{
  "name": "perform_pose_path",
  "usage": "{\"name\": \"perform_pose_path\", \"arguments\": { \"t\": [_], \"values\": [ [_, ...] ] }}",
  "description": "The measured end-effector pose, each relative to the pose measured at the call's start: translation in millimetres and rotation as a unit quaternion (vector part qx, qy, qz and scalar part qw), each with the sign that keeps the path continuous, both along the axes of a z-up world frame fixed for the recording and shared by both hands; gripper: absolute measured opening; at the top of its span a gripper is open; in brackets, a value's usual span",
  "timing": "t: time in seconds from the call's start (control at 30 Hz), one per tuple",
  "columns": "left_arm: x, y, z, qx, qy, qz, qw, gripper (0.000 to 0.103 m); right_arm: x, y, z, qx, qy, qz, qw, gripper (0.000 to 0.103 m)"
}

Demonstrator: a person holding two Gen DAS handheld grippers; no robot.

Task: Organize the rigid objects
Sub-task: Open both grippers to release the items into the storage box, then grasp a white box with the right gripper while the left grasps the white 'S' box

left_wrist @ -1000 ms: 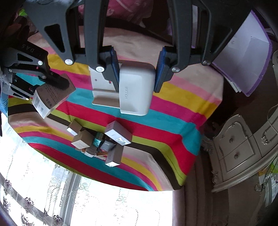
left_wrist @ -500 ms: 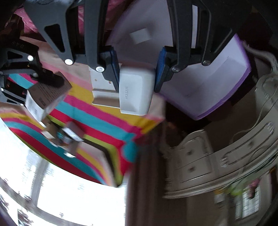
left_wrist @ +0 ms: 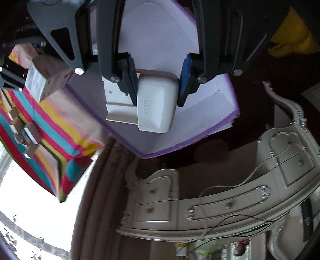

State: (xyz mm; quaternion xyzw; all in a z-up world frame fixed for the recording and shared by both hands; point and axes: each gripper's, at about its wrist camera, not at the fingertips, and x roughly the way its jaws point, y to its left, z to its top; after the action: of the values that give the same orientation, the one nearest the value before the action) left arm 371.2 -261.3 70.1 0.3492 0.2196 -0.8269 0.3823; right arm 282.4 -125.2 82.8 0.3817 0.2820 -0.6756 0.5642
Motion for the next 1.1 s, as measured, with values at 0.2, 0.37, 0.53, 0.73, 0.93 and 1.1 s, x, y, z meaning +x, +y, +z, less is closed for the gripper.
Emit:
{"name": "perform_pose_path", "arguments": {
  "t": [0.2,0.37,0.53,0.73,0.93,1.1],
  "values": [
    [7.9,-3.4,5.1,-0.064,-0.046,0.076,0.9940,0.086,3.9,-2.8,-4.5,-0.029,-0.051,0.028,0.998,0.056],
    [-8.1,15.6,27.9,-0.111,-0.005,0.059,0.9920,0.094,-51.2,36.0,4.4,-0.084,-0.103,-0.057,0.990,0.059],
    [-69.7,44.2,34.7,-0.087,0.010,-0.058,0.9945,0.095,-116.8,109.1,9.8,-0.118,-0.093,-0.182,0.972,0.063],
    [-187.0,89.4,11.2,0.011,0.012,-0.197,0.9803,0.095,-211.1,236.5,-20.6,-0.090,-0.075,-0.401,0.909,0.064],
    [-312.2,151.7,-12.2,0.051,0.029,-0.240,0.9689,0.095,-247.1,310.3,-27.2,-0.102,-0.069,-0.476,0.871,0.064],
    [-393.7,170.1,-24.2,0.058,0.030,-0.201,0.9774,0.095,-261.5,338.7,-29.5,-0.101,-0.062,-0.499,0.858,0.064]
  ]
}}
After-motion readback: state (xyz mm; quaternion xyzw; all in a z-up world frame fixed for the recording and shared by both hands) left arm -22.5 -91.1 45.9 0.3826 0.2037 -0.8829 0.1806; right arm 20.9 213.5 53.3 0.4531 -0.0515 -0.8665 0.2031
